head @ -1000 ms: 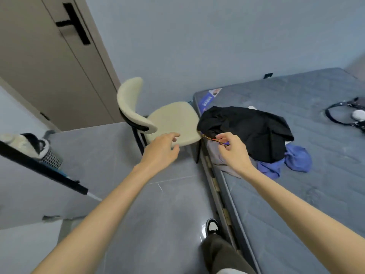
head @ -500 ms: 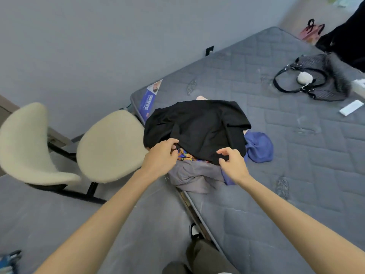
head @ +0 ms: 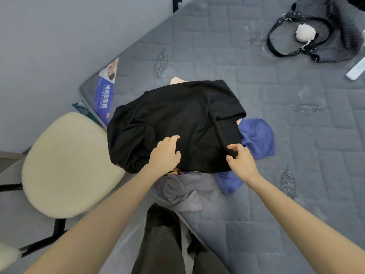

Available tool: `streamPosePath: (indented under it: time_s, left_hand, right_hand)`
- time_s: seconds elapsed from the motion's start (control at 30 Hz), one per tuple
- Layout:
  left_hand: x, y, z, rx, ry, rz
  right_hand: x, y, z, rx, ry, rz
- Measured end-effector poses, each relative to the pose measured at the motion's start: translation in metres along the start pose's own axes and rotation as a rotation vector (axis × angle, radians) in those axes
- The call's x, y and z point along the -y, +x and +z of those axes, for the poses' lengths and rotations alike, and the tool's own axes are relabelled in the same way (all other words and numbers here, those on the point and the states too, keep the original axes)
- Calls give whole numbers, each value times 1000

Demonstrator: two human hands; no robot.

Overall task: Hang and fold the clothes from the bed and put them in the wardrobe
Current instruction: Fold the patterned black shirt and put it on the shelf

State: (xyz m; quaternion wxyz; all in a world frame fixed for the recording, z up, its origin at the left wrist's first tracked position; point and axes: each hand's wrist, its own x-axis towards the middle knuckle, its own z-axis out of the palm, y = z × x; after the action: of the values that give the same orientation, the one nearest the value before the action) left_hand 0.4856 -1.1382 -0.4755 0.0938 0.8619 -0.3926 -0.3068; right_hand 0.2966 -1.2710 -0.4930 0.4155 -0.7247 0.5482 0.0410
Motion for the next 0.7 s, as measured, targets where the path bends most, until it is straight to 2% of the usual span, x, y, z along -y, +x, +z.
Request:
streamPosePath:
  time_s: [0.13,0.23,0.33,0.47,0.6,0.7]
  left_hand:
    - [4,53,23,86,61,34]
    - [14,89,36,112,26,-9]
    - [27,120,40,-20,-90,-119]
    - [73,164,31,-232,-413,-396]
    - [133,194,14,-419,-441,-576]
    - [176,211,5,-481,-442,-752]
  right_hand:
    - [11,37,15,2,-35,20]
    - [28,59,35,22,-132,-84]
    - [52,80,57,56,-183,-242]
    - [95,123,94,83,-210,-381]
    - [153,174,133,93,-173,-486]
    - [191,214,162,139,-169,-491]
